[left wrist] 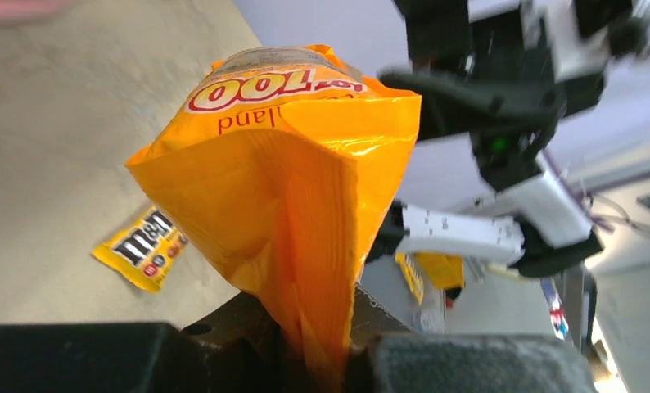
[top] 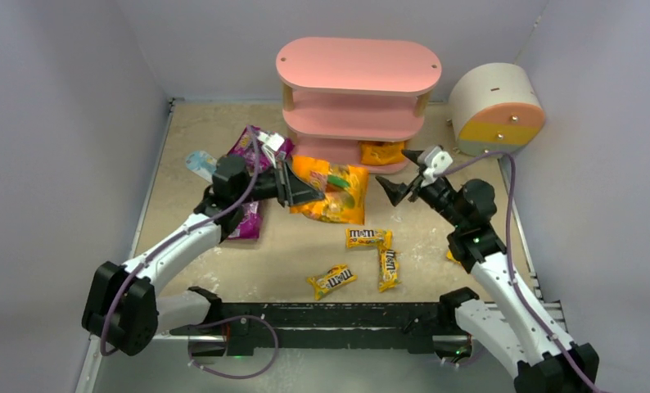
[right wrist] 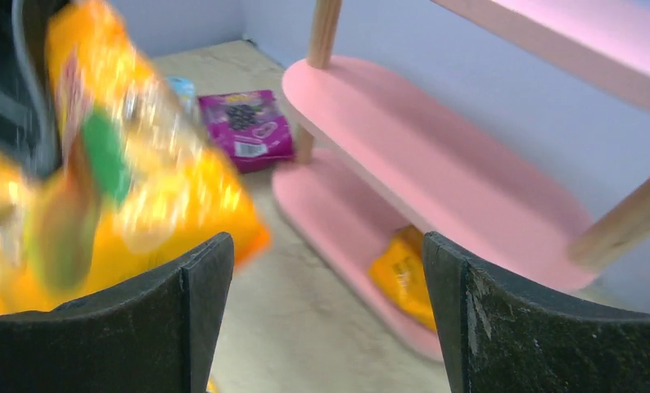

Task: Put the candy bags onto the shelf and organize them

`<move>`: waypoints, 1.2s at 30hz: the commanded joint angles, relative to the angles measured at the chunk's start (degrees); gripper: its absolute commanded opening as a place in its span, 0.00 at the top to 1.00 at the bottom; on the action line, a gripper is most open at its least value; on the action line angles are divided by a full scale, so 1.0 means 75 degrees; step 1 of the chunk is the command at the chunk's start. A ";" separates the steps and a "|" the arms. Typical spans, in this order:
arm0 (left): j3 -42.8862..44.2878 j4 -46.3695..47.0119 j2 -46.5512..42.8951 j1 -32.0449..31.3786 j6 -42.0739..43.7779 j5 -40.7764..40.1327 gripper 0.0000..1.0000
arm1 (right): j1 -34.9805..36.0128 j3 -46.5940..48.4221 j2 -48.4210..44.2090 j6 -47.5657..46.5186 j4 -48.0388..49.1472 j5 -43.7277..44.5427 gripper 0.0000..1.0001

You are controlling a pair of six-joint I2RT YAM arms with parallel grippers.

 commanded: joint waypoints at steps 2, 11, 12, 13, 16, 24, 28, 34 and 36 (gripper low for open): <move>0.0856 0.0111 -0.0461 0.1127 -0.1529 0.0600 1.00 | 0.0006 -0.0864 -0.0495 -0.4229 0.0779 -0.1281 0.02; 0.1454 -0.0002 -0.0520 0.1396 -0.3424 0.0821 1.00 | 0.0006 -0.0538 0.0060 -0.6078 0.0153 -0.2511 0.02; 0.1483 -0.0175 -0.0596 0.1396 -0.3484 0.0786 1.00 | 0.0006 -0.0542 0.0128 -0.6135 0.0249 -0.2791 0.02; 0.1474 -0.0275 -0.0667 0.1396 -0.3594 0.0781 1.00 | 0.0013 -0.0542 0.0208 -0.6174 0.0362 -0.3084 0.02; 0.1452 -0.0693 -0.0893 0.1386 -0.3836 0.0700 1.00 | 0.0097 -0.0529 0.0379 -0.6080 0.0786 -0.3740 0.02; 0.1726 -0.2086 -0.1151 0.1369 -0.3446 0.0528 1.00 | 0.1744 -0.0418 0.0751 -0.6330 0.1890 -0.2085 0.02; 0.1714 -0.2324 -0.1274 0.1361 -0.3333 0.0538 1.00 | 0.2069 -0.0582 0.1051 -0.6087 0.3028 -0.1906 0.02; 0.1503 -0.2260 -0.1366 0.1302 -0.3488 0.0548 1.00 | 0.2478 -0.0379 0.1602 -0.6252 0.3509 -0.1998 0.02; 0.1484 -0.2170 -0.1382 0.1269 -0.3524 0.0559 1.00 | 0.2608 -0.0331 0.1760 -0.6405 0.3533 -0.2013 0.04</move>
